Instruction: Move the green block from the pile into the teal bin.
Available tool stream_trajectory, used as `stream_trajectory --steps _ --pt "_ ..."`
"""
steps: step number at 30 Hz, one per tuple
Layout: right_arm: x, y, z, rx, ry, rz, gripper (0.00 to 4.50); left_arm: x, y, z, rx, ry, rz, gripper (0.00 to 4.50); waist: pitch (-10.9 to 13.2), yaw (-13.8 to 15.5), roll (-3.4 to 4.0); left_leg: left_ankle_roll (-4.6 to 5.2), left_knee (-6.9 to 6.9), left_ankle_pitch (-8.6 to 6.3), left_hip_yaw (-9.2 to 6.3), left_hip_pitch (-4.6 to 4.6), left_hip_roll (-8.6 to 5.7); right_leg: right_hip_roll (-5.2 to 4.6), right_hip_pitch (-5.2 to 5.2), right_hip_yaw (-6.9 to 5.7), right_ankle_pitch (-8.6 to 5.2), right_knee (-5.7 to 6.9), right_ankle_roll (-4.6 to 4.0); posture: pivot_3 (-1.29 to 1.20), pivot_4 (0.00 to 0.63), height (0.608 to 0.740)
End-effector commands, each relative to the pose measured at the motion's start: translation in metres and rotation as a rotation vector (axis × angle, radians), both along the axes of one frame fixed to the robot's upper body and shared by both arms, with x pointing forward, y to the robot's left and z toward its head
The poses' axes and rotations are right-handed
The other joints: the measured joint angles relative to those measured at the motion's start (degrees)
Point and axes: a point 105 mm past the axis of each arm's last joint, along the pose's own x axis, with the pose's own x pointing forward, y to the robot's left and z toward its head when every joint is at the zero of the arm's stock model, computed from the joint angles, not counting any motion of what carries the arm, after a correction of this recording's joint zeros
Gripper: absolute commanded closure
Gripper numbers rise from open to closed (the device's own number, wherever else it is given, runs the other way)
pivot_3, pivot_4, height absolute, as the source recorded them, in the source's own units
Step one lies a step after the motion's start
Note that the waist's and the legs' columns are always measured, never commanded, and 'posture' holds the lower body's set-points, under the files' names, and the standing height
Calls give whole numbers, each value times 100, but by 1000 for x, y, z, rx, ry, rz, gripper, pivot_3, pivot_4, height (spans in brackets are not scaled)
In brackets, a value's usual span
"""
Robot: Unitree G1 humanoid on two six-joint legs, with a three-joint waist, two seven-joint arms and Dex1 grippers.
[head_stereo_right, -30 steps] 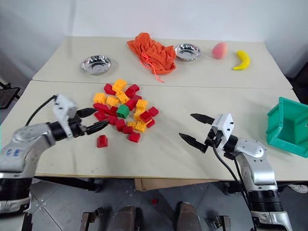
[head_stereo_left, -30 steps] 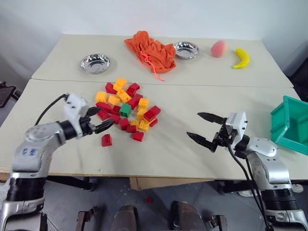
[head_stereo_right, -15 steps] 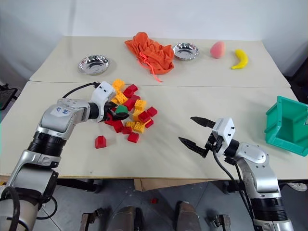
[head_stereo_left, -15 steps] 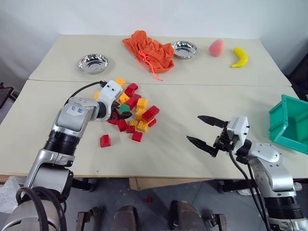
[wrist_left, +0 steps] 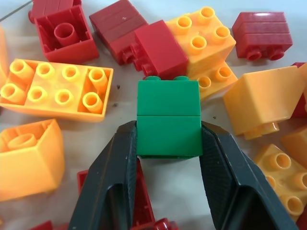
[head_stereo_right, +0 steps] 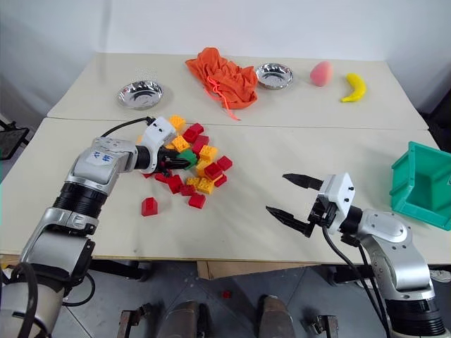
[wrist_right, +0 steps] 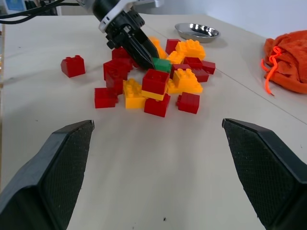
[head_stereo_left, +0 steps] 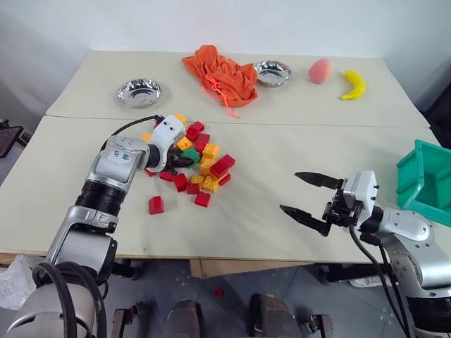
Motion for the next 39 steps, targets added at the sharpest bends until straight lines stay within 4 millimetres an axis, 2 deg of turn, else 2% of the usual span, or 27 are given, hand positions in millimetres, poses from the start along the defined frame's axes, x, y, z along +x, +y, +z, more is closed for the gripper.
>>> stream_trajectory --steps 1,4,7,10,13,18,22,27,30,33,35,39 --pt "-6 -11 14 -9 -72 -52 0 -3 -14 55 -34 -183 -210 3038 5 16 -9 0 0 0 0 -4 0 0 -3 -1 0 0 0 0 150 740" --pt "-9 -22 15 -10 -77 -103 0 -20 -40 74 -52 -200 -419 3038 9 48 -15 1 3 -1 -1 -13 0 0 -6 -3 2 -6 3 0 150 740" --pt "-13 -44 15 -42 -81 -199 0 -41 -86 79 -88 -198 -648 3038 9 92 -15 3 3 -2 0 -14 -2 -1 -4 -3 3 -10 5 0 150 740" --pt "-23 -70 6 -147 -28 -271 0 -58 -143 59 -60 -200 -838 3038 9 195 -15 9 14 -5 -1 -15 -3 -2 4 -3 6 -14 12 0 150 740" --pt "-30 -87 10 -121 -33 -358 0 -64 -187 38 -68 -191 -906 3038 10 191 -18 16 35 -13 0 -21 -3 -1 8 -2 9 -23 17 0 150 740" --pt "-53 -99 6 -103 4 -476 0 -62 -230 3 40 -237 -909 3038 12 108 -20 19 36 -15 0 -20 -2 -1 1 0 9 -29 16 0 150 740" --pt "-67 -98 1 -87 23 -525 0 -63 -244 8 -31 -234 -902 1768 11 75 -19 19 34 -16 -1 -20 -2 -1 2 1 8 -53 15 0 150 740" --pt "-71 -101 -2 -89 35 -556 0 -67 -235 20 -136 -244 -964 244 10 60 -17 23 41 -20 -2 -24 -2 -2 3 0 8 -54 15 0 150 740" --pt "-70 -102 -4 -110 52 -538 0 -63 -217 26 -183 -266 -967 244 9 47 -16 24 40 -20 -2 -23 -2 -2 3 0 8 -52 15 0 150 740" --pt "-52 -91 -2 -136 86 -454 0 -59 -178 39 -293 -339 -953 244 9 -29 -15 24 41 -20 -2 -22 -2 -2 3 1 9 -48 15 0 150 740" --pt "-37 -81 3 -147 104 -402 0 -64 -149 43 -339 -413 -974 244 7 -106 -12 24 41 -20 -1 -8 -1 -2 2 7 10 -12 12 0 150 740" --pt "-1 -56 4 -207 193 -316 0 -69 -81 25 -295 -395 -870 115 10 -153 -3 23 50 -20 -11 -2 1 0 -2 8 5 18 4 0 150 740"
